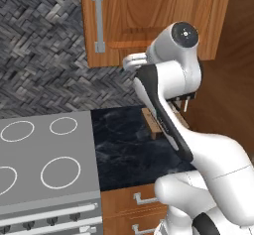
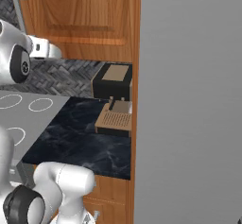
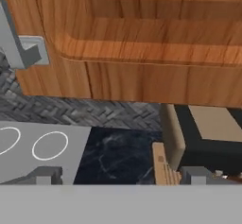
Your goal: Open the cabinet and move the ladle to the pot. Then close the cabinet.
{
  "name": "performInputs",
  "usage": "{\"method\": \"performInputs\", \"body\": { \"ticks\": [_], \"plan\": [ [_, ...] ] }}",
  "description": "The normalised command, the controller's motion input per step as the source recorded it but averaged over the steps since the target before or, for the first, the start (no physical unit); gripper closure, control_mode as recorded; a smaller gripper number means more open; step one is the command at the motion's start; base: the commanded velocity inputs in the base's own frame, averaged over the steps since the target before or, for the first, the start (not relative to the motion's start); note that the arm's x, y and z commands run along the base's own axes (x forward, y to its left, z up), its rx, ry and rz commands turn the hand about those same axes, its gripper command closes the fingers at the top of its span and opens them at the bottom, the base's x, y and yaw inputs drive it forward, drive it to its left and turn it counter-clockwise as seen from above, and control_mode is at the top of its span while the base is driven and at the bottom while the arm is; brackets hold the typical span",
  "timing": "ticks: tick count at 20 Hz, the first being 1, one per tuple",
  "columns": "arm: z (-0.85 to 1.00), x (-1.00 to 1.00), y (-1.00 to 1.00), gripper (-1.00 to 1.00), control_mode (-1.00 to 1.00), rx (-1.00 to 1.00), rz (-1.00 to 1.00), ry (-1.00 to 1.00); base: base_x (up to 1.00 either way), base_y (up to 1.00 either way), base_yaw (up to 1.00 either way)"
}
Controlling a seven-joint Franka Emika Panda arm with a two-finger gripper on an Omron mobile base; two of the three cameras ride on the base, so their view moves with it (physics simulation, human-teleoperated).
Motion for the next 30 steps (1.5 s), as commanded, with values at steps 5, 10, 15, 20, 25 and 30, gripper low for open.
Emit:
{"method": "performInputs", "body": {
  "ticks": [5,10,15,20,25,30],
  "plan": [
    [0.57,0.0,0.66,-1.0,-1.0,-0.01,0.0,-0.21,0.0,0.0,0.0],
    [0.45,0.02,0.61,-1.0,-1.0,-0.01,0.0,-0.08,0.0,0.0,0.0],
    [0.27,0.2,0.32,-1.0,-1.0,0.0,0.0,0.0,0.0,0.0,0.0],
    [0.24,0.3,0.16,-1.0,-1.0,0.01,0.0,0.0,0.0,0.0,0.0],
    [0.06,0.45,0.06,-1.0,-1.0,0.02,0.0,0.01,0.0,0.0,0.0],
    [0.0,0.47,0.18,-1.0,-1.0,0.0,0.0,0.0,0.0,0.0,0.0]
  ]
}}
